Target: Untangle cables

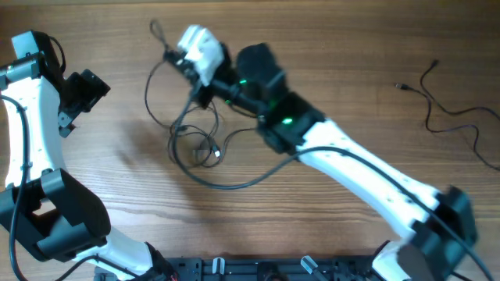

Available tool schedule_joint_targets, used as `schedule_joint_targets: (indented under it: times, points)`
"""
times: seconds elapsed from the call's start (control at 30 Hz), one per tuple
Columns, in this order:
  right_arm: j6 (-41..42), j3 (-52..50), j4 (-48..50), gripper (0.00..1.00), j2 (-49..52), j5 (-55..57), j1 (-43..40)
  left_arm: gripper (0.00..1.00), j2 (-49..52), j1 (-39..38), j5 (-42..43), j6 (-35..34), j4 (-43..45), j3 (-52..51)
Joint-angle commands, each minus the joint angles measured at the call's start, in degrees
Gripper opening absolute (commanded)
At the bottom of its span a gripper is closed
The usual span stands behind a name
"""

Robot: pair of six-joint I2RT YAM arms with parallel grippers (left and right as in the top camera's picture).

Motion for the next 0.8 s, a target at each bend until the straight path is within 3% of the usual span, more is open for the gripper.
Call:
schedule_joint_targets:
  times: [0.0,0.17,0.43,0.53,0.63,0.77]
  points:
    - [0.5,0.4,-3.5,0.04,-8.8,-0.4,-0.6,1.0,-0.1,0.2,0.5,-0.5,0.0,-0.5]
    - [2.3,0.4,-12.4,0.04,-14.9,8.9,-0.9,1.0,-0.1,0.2,0.5,-0.5,0.0,-0.5]
    - [-2.8,0.4,-3.5,0.04,-17.3,11.4,-0.9,1.0,-0.1,0.2,0.5,-0.5,0.0,-0.5]
    - [-4.2,0.4,-12.0,0.04,-16.9,14.9,-0.9,1.0,-0.1,0.2,0.5,-0.5,0.0,-0.5]
    - [-5.7,0.4,-23.3,0.04,-16.2,26.7,-0.9,1.0,-0.1,0.2,0.5,-0.5,0.0,-0.5]
    - [-17.2,0.4,-26.4,0.04,-15.3,38.4,-2.1,1.0,-0.1,0.2,0.5,-0.5,0.0,-0.5]
